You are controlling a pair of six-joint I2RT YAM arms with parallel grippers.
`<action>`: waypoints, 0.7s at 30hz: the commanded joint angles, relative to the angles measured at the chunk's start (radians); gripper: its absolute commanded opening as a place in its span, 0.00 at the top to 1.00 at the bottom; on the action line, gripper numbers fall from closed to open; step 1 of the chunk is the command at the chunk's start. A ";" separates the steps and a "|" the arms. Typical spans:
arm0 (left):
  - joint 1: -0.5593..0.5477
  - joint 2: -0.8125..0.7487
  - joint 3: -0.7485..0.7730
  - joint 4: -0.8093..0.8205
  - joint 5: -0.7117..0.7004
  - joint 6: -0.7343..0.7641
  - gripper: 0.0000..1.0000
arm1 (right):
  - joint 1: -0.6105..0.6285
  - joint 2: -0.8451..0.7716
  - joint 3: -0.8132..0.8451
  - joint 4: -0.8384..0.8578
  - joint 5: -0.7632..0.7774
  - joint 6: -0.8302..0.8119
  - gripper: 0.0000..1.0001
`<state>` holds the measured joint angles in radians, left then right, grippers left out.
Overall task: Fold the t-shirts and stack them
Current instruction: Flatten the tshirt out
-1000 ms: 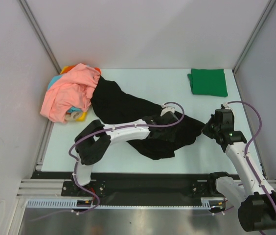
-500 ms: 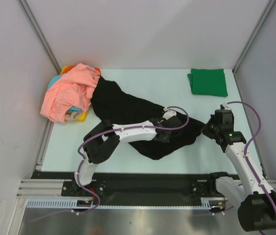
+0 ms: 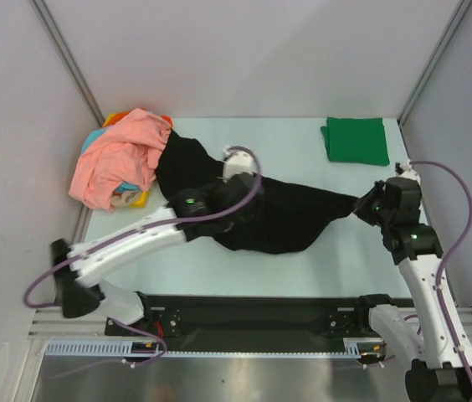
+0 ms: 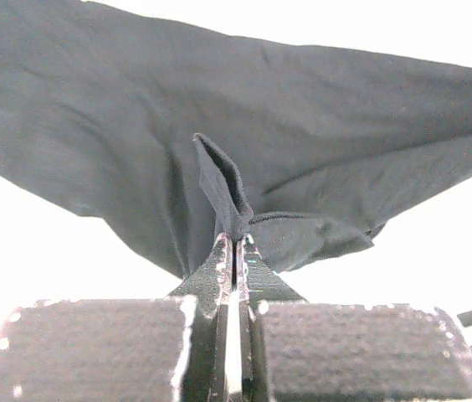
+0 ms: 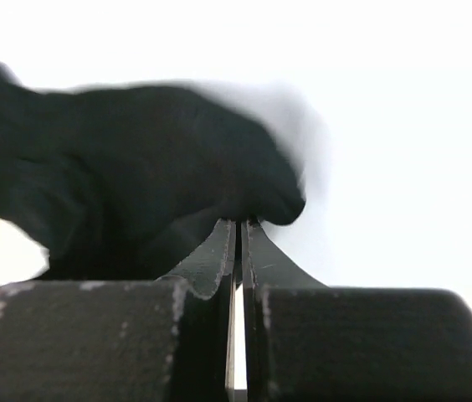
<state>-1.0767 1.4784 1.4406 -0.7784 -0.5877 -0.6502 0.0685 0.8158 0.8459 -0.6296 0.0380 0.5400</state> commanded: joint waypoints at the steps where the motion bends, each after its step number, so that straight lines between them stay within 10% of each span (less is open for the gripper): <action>1: 0.009 -0.212 0.041 -0.145 -0.132 -0.020 1.00 | -0.009 -0.067 0.168 -0.051 0.016 -0.031 1.00; 10: 0.009 -0.579 0.277 -0.140 -0.247 0.245 0.99 | -0.007 -0.165 0.590 -0.166 0.150 -0.075 1.00; 21: 0.011 -0.590 0.630 0.063 -0.178 0.656 1.00 | -0.004 -0.224 0.866 -0.125 0.243 -0.187 1.00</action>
<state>-1.0706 0.8680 2.0480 -0.8261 -0.7776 -0.1749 0.0677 0.5804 1.6852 -0.7849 0.1951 0.4225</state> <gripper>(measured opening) 0.011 0.019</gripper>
